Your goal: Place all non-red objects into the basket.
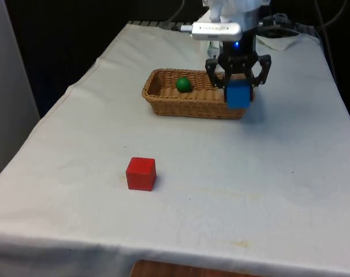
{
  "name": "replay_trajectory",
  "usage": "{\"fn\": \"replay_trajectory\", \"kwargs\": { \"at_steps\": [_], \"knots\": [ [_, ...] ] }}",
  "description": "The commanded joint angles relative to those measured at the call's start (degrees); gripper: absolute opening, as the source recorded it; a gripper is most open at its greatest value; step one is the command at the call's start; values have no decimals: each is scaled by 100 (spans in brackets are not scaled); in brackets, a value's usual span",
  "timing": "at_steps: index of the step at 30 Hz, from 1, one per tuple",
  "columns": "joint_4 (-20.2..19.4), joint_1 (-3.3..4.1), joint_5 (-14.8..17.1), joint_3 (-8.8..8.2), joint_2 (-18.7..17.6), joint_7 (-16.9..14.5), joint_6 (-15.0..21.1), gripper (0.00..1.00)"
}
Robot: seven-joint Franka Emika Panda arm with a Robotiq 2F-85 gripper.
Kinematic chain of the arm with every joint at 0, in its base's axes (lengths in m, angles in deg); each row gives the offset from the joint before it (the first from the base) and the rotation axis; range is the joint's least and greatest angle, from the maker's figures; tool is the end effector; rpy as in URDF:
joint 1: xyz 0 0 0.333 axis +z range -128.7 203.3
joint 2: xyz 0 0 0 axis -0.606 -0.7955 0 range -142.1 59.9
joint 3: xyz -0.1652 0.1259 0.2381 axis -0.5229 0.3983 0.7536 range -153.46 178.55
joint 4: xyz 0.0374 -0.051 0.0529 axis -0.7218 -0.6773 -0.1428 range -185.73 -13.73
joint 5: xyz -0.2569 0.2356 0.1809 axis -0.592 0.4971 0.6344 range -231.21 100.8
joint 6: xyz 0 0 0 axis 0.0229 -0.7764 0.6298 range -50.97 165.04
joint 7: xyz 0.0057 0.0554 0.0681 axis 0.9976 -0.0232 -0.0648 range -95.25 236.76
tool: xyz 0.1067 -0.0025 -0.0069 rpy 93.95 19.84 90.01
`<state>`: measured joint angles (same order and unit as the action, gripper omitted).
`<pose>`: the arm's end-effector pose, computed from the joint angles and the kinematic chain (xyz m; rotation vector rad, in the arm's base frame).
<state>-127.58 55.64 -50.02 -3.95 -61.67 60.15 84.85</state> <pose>0.5865 0.0258 0.2634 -3.0545 -0.0627 0.0515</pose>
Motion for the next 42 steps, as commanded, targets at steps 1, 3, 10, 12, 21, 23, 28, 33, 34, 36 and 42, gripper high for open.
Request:
{"fn": "replay_trajectory", "kwargs": {
  "at_steps": [1,3,10,12,21,23,28,33,34,36,42],
  "knots": [
    [-69,34,-97,-46,120,63,-52,3],
    [-97,34,-109,-46,172,63,-74,3],
    [-561,23,-315,-115,716,63,-109,3],
    [-693,17,-367,-132,842,57,-86,3],
    [-1283,0,-516,-183,1169,-34,189,3],
    [-1409,6,-521,-195,1192,-69,298,3],
    [-1690,0,-533,-235,1238,-178,533,3],
    [-1994,-17,-504,-327,1301,-401,779,3],
    [-1885,-11,-453,-298,1255,-367,665,3],
    [-2074,-17,-493,-361,1318,-476,854,3],
    [-2263,-17,-447,-498,1289,-739,1008,3]
  ]
}}
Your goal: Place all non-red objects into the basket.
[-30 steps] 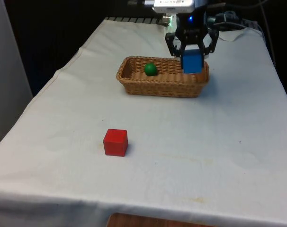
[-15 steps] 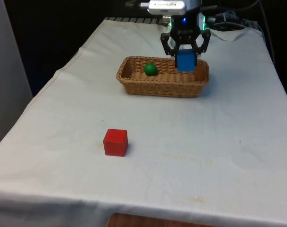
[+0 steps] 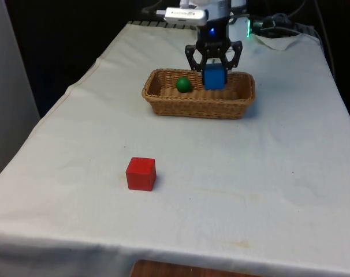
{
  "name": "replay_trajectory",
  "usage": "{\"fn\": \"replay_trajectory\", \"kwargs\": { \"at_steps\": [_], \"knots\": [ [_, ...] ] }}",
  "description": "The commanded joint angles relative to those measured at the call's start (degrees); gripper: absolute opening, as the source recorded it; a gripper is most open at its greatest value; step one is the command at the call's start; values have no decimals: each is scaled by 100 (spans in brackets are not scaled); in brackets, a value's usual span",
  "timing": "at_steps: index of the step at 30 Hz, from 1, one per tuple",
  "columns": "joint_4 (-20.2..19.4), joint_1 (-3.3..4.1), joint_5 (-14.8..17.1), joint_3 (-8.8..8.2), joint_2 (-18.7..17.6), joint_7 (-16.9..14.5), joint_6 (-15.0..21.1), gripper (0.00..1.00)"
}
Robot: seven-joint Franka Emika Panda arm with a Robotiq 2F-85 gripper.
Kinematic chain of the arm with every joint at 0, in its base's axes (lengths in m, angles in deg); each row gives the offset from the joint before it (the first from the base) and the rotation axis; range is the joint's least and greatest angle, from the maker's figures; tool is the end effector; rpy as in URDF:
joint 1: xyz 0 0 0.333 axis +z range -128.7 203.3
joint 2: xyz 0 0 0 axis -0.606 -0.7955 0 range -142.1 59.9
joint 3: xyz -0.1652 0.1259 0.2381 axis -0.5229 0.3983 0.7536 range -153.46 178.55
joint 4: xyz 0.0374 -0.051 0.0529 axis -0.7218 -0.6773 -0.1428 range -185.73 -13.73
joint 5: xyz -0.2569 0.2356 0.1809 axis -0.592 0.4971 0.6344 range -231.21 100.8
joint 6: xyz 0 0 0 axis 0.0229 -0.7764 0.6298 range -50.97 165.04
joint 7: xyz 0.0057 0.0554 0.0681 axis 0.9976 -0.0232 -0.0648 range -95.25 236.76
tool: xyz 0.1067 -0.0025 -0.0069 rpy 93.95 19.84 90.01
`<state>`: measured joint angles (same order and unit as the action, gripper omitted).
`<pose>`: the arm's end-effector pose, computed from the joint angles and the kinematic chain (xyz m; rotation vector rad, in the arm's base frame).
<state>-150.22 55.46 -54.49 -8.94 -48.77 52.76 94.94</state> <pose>0.4778 -0.0326 0.2452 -3.0752 -0.1574 0.0507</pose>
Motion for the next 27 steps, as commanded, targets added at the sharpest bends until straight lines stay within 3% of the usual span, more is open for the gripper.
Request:
{"fn": "replay_trajectory", "kwargs": {
  "at_steps": [1,7,8,9,10,15,16,17,18,24,26,27],
  "knots": [
    [-63,-23,52,-6,0,-103,126,3],
    [-160,-86,269,-149,-229,-613,372,3],
    [-160,-86,269,-149,-229,-613,372,3],
    [-149,-34,223,-241,-315,-613,384,3],
    [-138,-97,384,-195,-350,-791,435,3],
    [0,-138,739,-292,-773,-1301,613,3],
    [23,-138,796,-298,-848,-1369,642,3],
    [17,-74,688,-367,-831,-1255,596,3],
    [40,-138,854,-304,-917,-1438,670,3],
    [97,-86,991,-338,-1094,-1587,716,3],
    [97,-86,985,-344,-1089,-1587,716,6],
    [97,-80,980,-344,-1089,-1581,710,25]
  ]
}}
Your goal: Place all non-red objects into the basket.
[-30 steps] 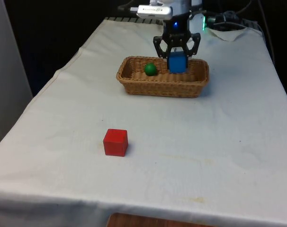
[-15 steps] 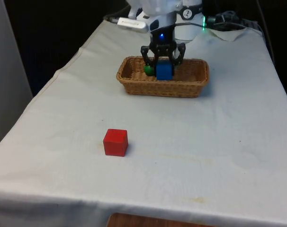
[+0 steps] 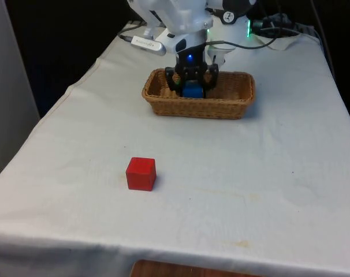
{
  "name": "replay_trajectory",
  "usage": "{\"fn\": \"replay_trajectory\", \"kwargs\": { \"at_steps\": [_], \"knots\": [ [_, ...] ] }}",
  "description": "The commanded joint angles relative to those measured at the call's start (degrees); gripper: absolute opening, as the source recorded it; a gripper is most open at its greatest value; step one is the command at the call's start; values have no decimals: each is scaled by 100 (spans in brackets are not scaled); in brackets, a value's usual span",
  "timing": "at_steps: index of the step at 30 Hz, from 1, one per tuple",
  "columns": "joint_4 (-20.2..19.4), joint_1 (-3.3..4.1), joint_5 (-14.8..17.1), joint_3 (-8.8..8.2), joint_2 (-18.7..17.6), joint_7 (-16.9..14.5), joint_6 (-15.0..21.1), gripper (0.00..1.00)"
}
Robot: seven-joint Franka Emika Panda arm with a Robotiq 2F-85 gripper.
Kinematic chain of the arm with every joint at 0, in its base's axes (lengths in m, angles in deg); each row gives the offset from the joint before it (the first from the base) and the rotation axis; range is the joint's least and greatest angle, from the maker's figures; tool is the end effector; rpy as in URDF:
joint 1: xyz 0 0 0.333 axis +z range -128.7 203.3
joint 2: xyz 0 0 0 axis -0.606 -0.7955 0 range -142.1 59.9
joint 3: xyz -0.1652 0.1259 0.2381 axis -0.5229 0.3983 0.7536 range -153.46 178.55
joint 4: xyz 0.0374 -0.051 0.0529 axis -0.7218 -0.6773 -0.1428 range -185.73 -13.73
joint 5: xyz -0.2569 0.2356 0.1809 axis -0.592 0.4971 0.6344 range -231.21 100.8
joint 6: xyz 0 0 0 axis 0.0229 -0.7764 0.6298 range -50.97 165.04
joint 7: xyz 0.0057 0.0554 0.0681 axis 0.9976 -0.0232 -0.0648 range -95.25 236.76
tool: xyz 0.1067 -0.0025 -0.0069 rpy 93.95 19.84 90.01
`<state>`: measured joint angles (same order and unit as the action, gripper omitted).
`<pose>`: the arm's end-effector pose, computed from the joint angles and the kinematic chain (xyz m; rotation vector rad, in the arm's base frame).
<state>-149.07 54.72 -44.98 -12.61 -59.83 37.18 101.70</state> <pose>0.4715 -0.0848 0.1802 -3.0940 -0.2315 0.0770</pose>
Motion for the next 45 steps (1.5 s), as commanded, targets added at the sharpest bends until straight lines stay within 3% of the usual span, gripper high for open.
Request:
{"fn": "replay_trajectory", "kwargs": {
  "at_steps": [1,6,7,8,9,16,21,23,24,25,31,32,34,37,40,41,45],
  "knots": [
    [-17,0,23,17,17,-23,34,34],
    [0,6,0,0,0,0,0,82],
    [-23,6,11,11,17,-11,29,82],
    [-23,11,11,11,23,-11,29,98],
    [-23,11,11,11,23,-11,29,100],
    [-17,6,6,6,23,-17,17,100],
    [-155,57,-149,-143,332,80,-115,100],
    [-206,57,-183,-166,435,103,-149,100],
    [-206,11,-46,-92,424,0,-103,100],
    [-258,57,-223,-195,556,120,-178,100],
    [-390,40,-390,-264,934,235,-338,100],
    [-367,11,-252,-206,911,115,-321,100],
    [-435,34,-476,-292,1129,309,-441,100],
    [-458,23,-567,-309,1301,401,-539,100],
    [-464,23,-682,-298,1524,573,-653,100],
    [-470,11,-567,-281,1530,453,-647,100],
    [-470,34,-773,-252,1725,768,-728,100]
  ]
}}
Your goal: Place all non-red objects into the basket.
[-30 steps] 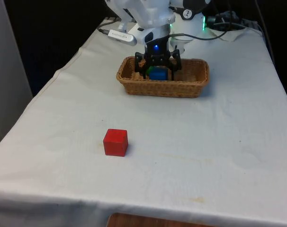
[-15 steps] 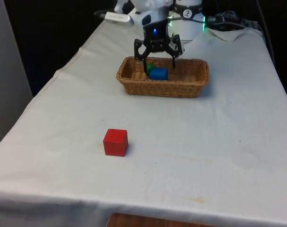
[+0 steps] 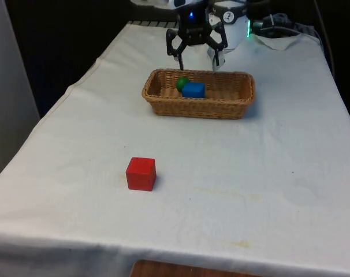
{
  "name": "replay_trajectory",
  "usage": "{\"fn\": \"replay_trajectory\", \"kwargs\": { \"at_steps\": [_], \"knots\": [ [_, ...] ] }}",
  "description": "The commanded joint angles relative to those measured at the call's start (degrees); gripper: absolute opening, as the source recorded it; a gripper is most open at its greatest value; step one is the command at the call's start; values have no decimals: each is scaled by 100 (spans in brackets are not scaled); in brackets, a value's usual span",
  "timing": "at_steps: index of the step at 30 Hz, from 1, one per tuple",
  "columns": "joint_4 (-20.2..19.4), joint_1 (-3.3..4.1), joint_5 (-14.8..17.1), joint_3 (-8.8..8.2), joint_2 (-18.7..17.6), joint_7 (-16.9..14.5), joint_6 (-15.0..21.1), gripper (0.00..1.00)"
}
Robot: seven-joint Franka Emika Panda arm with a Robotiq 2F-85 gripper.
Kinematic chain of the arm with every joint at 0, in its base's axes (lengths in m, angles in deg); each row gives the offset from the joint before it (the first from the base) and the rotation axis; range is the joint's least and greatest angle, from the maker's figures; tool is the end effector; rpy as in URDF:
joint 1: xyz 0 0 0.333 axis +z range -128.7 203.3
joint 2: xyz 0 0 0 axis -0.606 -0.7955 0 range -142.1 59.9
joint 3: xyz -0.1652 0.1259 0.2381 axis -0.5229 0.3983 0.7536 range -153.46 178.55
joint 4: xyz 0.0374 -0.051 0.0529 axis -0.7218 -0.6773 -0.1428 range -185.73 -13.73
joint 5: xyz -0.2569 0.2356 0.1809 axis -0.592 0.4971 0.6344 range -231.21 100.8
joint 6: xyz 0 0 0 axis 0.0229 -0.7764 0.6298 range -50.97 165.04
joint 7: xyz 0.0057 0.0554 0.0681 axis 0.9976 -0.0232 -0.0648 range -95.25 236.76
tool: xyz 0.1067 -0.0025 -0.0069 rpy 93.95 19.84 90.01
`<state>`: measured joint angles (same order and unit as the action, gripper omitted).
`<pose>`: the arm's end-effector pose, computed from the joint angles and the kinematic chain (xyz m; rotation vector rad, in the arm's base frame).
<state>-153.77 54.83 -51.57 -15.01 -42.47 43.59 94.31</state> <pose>0.4540 -0.0831 0.2701 -3.0128 -0.1574 -0.0377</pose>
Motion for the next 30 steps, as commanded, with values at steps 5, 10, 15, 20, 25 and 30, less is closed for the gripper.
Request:
{"fn": "replay_trajectory", "kwargs": {
  "at_steps": [5,10,15,20,25,30],
  "knots": [
    [11,11,-212,92,212,367,-46,100],
    [74,11,-344,218,447,682,-120,100],
    [160,11,-413,298,550,865,-206,100],
    [355,11,-430,435,607,1066,-355,100],
    [550,6,-430,516,602,1186,-487,100],
    [877,17,-493,579,539,1358,-676,100]
  ]
}}
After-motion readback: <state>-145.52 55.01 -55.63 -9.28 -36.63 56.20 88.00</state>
